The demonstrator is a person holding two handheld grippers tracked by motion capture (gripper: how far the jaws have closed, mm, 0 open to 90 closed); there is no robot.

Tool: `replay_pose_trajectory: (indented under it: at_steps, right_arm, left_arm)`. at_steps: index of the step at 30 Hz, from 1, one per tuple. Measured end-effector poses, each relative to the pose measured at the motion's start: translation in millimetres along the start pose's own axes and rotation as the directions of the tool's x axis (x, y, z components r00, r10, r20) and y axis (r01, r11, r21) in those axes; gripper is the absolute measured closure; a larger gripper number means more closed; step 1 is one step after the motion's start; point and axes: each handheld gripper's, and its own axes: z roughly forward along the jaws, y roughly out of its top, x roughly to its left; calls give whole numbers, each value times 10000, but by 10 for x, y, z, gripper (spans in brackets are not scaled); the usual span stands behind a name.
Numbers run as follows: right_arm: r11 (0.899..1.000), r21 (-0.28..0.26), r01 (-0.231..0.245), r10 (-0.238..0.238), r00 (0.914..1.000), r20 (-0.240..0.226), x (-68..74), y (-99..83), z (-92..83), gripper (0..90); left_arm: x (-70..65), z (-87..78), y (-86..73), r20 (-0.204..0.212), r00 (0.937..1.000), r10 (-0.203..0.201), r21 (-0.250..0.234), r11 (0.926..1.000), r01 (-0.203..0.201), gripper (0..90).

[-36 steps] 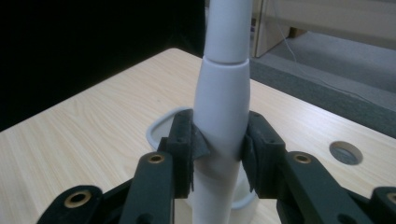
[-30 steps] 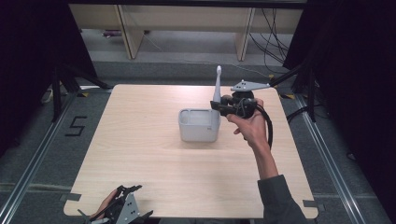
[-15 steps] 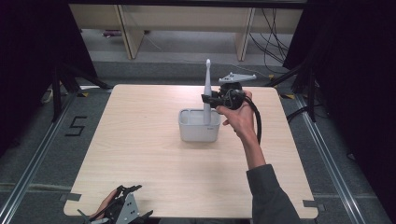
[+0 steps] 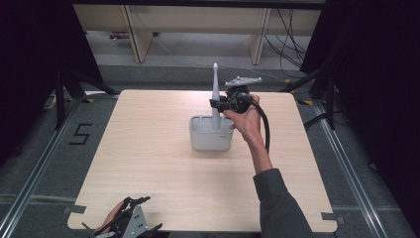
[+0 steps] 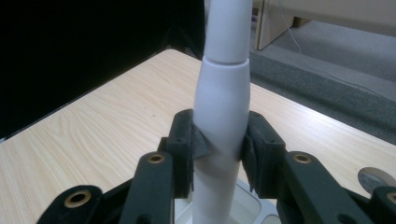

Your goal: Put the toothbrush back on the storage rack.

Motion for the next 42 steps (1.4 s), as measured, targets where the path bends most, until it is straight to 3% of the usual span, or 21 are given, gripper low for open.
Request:
replay_pose_trajectory:
  at_steps: [8, 12, 13, 16, 23, 24, 28, 31, 36, 38, 39, 42]
  right_arm:
    - [9992, 291, 269, -273, 9996, 104, -6, -43, 134, 672]
    - [9988, 335, 370, -376, 9991, 174, -4, -82, 214, 672]
    - [9986, 478, 213, -218, 9997, 97, 2, -96, 231, 672]
    - [9977, 585, 343, -352, 9993, 144, -15, -142, 296, 672]
    - [9958, 860, 315, -324, 9994, 84, -11, -213, 410, 672]
    - [9938, 945, 590, -605, 9981, 131, -26, -215, 414, 672]
    - [9953, 937, 230, -240, 9997, 95, 7, -252, 440, 671]
    - [9934, 1050, 469, -497, 9985, 244, -19, -290, 458, 671]
    - [9928, 1195, 124, -133, 9999, 72, -12, -345, 495, 671]
    - [9914, 1223, 461, -479, 9988, 119, -21, -351, 512, 671]
    - [9919, 1244, 253, -276, 9995, 166, -3, -359, 526, 671]
    - [9912, 1283, 323, -335, 9994, 73, -1, -374, 546, 671]
  left_arm:
    - [4, -3, 1, -10, 10000, 95, 108, 9999, -95, 150]
    - [-14, -1, -2, 29, 9999, -115, -176, 9998, 115, 151]
    - [-14, 0, -3, 32, 9999, -109, -164, 9998, 110, 151]
    - [0, -12, 4, -10, 9999, 106, 135, 9999, -106, 151]
    - [1, -8, 2, -42, 9999, 132, 81, 9999, -132, 151]
    - [1, -8, 2, -37, 9999, 126, 75, 9999, -126, 150]
    - [-12, -5, 1, 43, 10000, -13, -43, 10000, 13, 151]
    - [-4, -5, 2, -42, 9999, 159, 88, 9998, -159, 151]
    - [-3, -4, 0, -25, 9999, 114, 86, 9999, -114, 151]
    - [-3, -5, 0, -25, 9999, 119, 89, 9999, -119, 150]
    - [-3, -5, 0, -29, 9999, 119, 92, 9999, -119, 150]
    - [-2, -8, 1, -31, 9999, 123, 68, 9999, -123, 150]
